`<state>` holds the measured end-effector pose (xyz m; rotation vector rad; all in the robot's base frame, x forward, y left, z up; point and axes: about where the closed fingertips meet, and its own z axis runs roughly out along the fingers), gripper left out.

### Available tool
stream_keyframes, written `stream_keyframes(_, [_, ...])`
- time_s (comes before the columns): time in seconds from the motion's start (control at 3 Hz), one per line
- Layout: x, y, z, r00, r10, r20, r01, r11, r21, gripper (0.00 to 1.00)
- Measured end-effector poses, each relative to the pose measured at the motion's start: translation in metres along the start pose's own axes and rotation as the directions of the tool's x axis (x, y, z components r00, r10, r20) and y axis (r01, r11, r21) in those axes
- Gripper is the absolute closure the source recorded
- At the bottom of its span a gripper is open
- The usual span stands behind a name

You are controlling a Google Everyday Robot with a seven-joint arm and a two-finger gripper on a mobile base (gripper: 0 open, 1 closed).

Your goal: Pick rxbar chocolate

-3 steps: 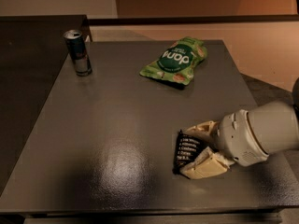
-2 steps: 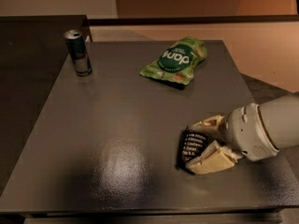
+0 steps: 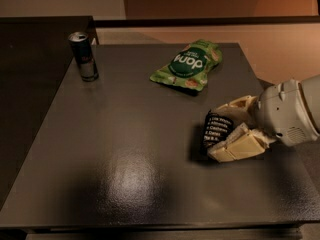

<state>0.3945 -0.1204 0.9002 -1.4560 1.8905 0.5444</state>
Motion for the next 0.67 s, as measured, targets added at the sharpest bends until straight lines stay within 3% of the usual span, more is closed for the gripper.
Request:
stream_keyframes(0.33, [-0.0459,-0.0223,-0.0346,0.999,-0.048,0.014,0.047,0.9978,0.046,1.00])
stream_keyframes(0.67, [-0.0460,-0.0223,-0.0346,0.999,-0.048,0.014,0.048,0.9978,0.046,1.00])
